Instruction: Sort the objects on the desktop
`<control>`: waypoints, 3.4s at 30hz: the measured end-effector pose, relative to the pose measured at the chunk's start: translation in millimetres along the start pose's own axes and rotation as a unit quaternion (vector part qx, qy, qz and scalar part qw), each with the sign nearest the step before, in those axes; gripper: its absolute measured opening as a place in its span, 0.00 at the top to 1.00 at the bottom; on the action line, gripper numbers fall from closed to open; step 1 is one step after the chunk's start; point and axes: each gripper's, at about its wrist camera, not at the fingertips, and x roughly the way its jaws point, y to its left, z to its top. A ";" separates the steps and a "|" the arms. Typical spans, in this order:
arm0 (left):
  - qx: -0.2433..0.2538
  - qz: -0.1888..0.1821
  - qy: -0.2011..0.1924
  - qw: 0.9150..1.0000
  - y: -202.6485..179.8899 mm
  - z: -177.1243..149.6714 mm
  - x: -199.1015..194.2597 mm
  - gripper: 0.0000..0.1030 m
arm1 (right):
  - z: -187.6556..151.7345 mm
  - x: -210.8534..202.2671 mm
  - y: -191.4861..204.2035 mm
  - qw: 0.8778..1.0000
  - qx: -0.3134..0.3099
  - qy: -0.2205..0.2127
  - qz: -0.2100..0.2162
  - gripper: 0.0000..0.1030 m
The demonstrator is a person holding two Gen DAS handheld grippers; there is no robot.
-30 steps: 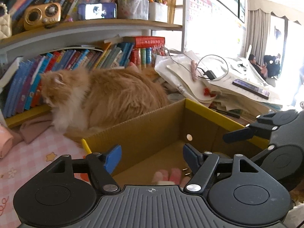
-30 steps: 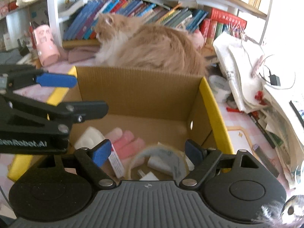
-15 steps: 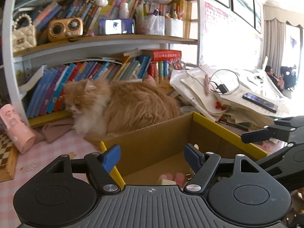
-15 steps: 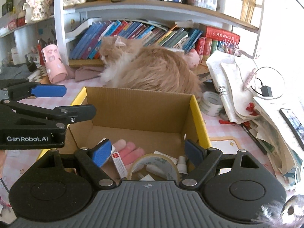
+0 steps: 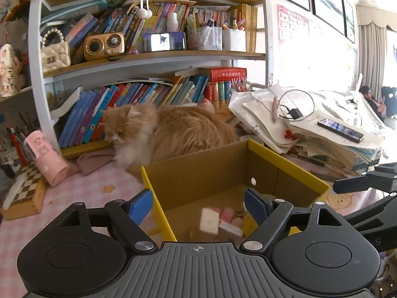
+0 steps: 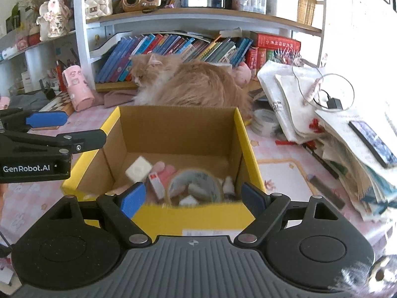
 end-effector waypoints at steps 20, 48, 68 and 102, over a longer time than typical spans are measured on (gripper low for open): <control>-0.099 0.167 0.099 0.976 -15.2 -97.7 -86.7 0.13 | -88.8 -60.9 31.0 0.997 -0.007 0.051 0.056 0.19; -0.119 0.214 0.114 0.963 -14.9 -128.3 -132.1 0.12 | -127.4 -87.9 63.7 0.996 -0.010 0.043 0.075 0.19; -0.141 0.232 0.115 0.956 -13.0 -123.7 -131.9 0.08 | -123.1 -82.9 57.1 0.995 -0.021 0.040 0.094 0.17; -0.143 0.227 0.126 0.955 -16.3 -125.2 -125.7 0.01 | -123.6 -78.0 55.0 0.994 -0.020 0.050 0.096 0.17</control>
